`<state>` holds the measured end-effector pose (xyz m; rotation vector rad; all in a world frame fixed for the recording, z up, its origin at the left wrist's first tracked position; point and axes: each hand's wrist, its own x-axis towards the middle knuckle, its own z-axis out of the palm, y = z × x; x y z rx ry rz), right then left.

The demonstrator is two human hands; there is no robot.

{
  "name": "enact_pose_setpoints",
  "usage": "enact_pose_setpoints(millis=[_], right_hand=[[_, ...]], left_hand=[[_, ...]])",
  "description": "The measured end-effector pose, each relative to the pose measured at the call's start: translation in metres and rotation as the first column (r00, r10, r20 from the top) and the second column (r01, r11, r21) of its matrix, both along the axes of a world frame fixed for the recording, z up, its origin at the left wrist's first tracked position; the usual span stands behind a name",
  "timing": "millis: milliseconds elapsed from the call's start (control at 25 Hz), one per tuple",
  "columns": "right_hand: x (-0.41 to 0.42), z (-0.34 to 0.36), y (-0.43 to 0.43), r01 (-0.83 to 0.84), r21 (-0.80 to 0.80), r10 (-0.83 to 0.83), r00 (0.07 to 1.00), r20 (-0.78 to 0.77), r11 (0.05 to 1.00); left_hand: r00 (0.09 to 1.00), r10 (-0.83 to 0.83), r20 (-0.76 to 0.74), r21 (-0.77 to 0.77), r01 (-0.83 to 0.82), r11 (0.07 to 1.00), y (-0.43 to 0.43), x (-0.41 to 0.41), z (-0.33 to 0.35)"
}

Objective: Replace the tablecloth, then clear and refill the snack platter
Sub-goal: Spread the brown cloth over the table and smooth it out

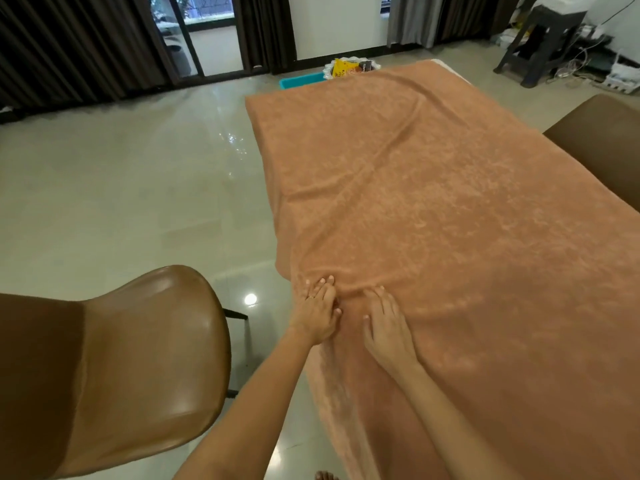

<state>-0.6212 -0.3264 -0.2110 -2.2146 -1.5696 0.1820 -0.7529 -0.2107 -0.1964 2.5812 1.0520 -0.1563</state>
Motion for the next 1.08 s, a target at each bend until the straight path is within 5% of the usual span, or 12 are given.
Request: enact_pose_setpoints(millis=[240,400,560,800,1080], right_hand=[[-0.023,-0.014,0.053,-0.014,-0.146,0.02,0.999,0.04,0.989],[-0.017,-0.004,0.089,0.022,-0.157,-0.005,0.994,0.106,0.987],[-0.017,-0.011,0.133,-0.086,-0.134,0.095,0.993,0.067,0.987],[-0.027,-0.013,0.177,-0.04,-0.213,0.056,0.996,0.072,0.976],[-0.024,-0.011,0.221,-0.077,-0.203,0.098,0.99,0.098,0.976]], left_hand=[[0.991,-0.13,0.017,0.107,0.128,0.986,0.047,0.004,0.002],[0.988,0.022,0.153,0.101,-0.038,0.994,0.091,0.01,-0.006],[0.999,0.035,0.016,-0.052,-0.035,0.998,0.159,0.001,-0.015],[0.996,-0.082,-0.024,0.071,0.083,0.994,0.242,0.006,-0.008],[0.985,0.051,0.163,0.045,-0.059,0.997,0.315,0.026,-0.006]])
